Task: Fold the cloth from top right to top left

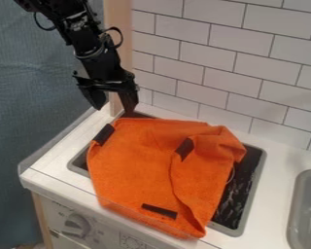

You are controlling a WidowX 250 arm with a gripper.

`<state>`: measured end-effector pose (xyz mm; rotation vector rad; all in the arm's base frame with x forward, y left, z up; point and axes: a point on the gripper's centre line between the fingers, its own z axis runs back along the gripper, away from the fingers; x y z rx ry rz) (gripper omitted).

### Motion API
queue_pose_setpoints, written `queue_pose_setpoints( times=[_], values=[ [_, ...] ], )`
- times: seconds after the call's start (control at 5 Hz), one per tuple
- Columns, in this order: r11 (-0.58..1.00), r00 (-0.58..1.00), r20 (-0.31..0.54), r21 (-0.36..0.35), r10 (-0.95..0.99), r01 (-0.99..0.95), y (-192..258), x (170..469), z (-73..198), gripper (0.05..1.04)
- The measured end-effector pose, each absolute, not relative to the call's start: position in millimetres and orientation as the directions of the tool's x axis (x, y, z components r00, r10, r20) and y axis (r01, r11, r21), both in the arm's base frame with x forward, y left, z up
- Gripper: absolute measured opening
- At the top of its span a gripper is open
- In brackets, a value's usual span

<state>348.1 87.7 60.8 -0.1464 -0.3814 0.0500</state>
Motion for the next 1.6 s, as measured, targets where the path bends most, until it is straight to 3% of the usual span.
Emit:
queue_pose_setpoints(
  times=[0.2, 0.4, 0.6, 0.8, 1.2, 1.4, 1.6],
  values=[
    [0.987, 0.939, 0.335, -0.157, 0.081, -0.029, 86.4, 344.6, 49.9, 0.999],
    [0.99, 0.96, 0.251, -0.098, 0.125, -0.103, 99.5, 336.7, 28.3, 0.999],
    [0.989, 0.964, 0.223, -0.008, 0.145, -0.147, 110.4, 336.9, 23.0, 0.999],
    [0.985, 0.968, 0.192, 0.025, 0.162, -0.17, 118.8, 338.9, 14.0, 0.999],
    [0.98, 0.972, 0.137, 0.016, 0.192, -0.196, 127.9, 346.9, -6.7, 0.999],
    [0.978, 0.973, 0.11, 0.021, 0.204, -0.207, 130.0, 347.9, -17.9, 0.938],
    [0.98, 0.975, 0.101, 0.019, 0.198, -0.2, 132.5, 354.9, -24.5, 0.657]
  ],
)
